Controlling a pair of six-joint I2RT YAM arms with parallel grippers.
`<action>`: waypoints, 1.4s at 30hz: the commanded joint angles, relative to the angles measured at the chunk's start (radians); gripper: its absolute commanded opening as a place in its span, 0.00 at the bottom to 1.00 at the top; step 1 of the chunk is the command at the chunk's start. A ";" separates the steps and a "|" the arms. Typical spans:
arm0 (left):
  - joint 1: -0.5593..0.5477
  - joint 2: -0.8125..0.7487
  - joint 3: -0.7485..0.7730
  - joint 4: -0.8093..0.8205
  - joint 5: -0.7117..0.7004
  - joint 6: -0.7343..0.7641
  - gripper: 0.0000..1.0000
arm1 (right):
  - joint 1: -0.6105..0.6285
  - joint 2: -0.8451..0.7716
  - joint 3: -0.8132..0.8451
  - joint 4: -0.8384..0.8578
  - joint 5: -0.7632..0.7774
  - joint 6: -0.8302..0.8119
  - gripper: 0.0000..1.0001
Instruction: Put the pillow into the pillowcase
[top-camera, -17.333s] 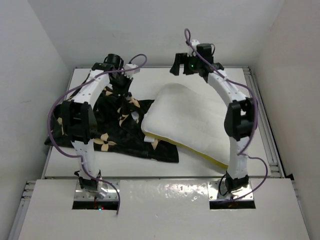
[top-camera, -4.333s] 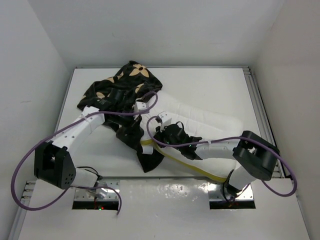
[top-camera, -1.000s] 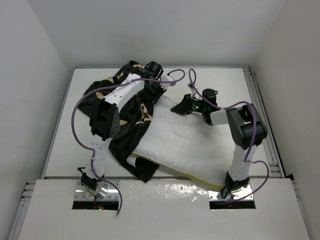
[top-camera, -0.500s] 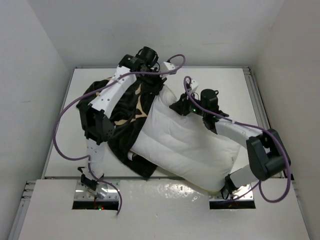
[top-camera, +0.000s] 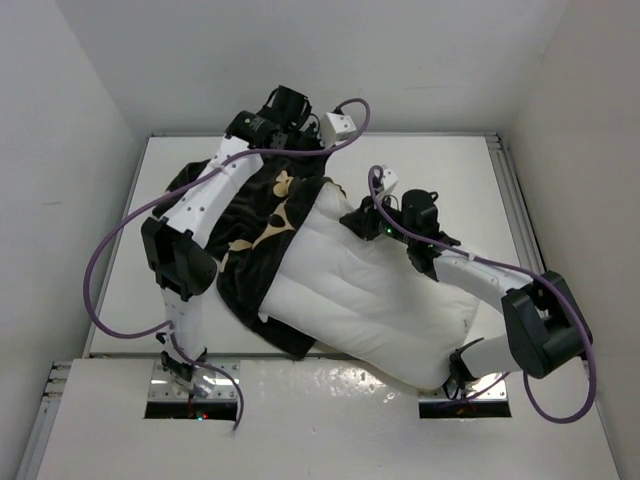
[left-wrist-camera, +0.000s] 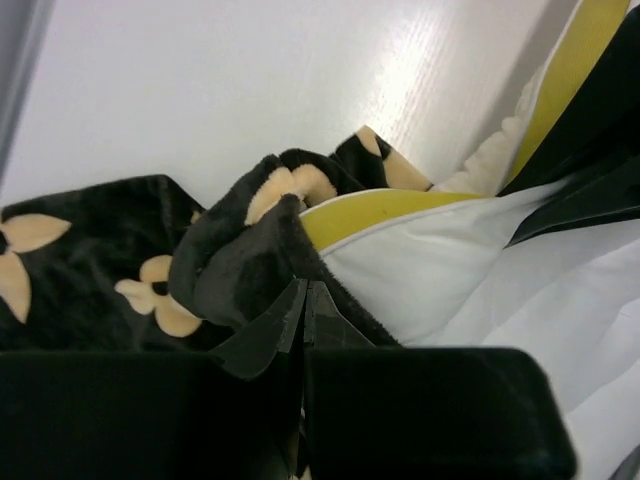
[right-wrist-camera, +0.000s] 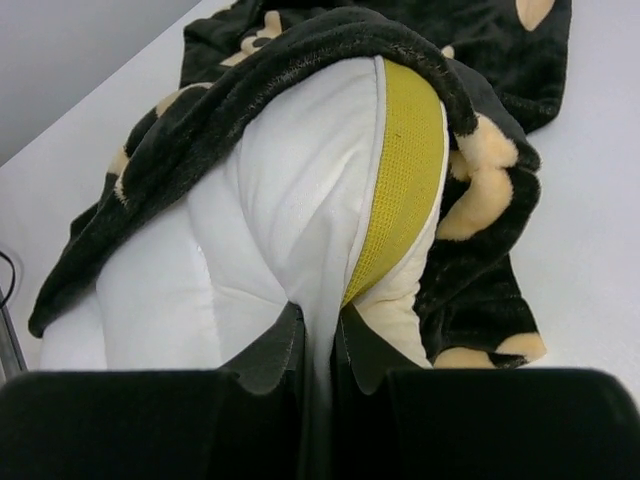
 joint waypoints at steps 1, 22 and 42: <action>-0.021 -0.015 0.007 0.002 0.060 0.020 0.00 | 0.040 -0.035 0.001 0.054 -0.016 0.023 0.00; -0.025 -0.153 -0.339 -0.195 -0.211 -0.021 0.74 | 0.034 0.034 0.002 0.111 0.110 0.135 0.00; -0.095 -0.139 -0.028 -0.119 -0.019 0.037 0.00 | 0.117 0.107 0.094 0.195 -0.028 0.156 0.00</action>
